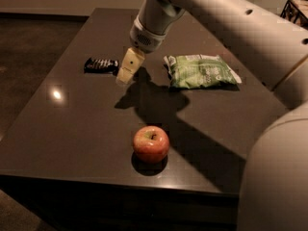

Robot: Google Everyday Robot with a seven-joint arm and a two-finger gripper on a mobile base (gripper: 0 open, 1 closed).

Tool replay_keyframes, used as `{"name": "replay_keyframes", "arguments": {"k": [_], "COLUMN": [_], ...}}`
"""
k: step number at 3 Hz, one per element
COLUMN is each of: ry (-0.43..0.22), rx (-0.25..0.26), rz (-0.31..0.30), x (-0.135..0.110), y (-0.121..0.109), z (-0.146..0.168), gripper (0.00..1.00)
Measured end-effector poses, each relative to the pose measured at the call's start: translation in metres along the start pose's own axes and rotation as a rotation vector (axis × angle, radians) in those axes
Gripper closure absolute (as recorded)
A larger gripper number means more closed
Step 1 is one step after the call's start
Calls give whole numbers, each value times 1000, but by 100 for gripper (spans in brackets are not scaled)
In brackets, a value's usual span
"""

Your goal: Pick rxbar chocolate

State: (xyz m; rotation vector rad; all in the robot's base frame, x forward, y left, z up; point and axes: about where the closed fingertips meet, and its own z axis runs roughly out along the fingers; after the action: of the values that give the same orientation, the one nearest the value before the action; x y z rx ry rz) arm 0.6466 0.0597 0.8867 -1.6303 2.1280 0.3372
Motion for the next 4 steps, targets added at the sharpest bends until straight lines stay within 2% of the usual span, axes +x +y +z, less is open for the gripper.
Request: {"name": "replay_keyframes", "arguments": {"k": [1, 2, 3, 4], "ry": [10, 39, 70, 100], "rx": [21, 8, -23, -32], "rz": [-4, -17, -32, -52], "x": [-16, -32, -44, -51], "y": [-17, -31, -37, -41], "z": [24, 47, 65, 77], "gripper": [0, 0, 0, 0]}}
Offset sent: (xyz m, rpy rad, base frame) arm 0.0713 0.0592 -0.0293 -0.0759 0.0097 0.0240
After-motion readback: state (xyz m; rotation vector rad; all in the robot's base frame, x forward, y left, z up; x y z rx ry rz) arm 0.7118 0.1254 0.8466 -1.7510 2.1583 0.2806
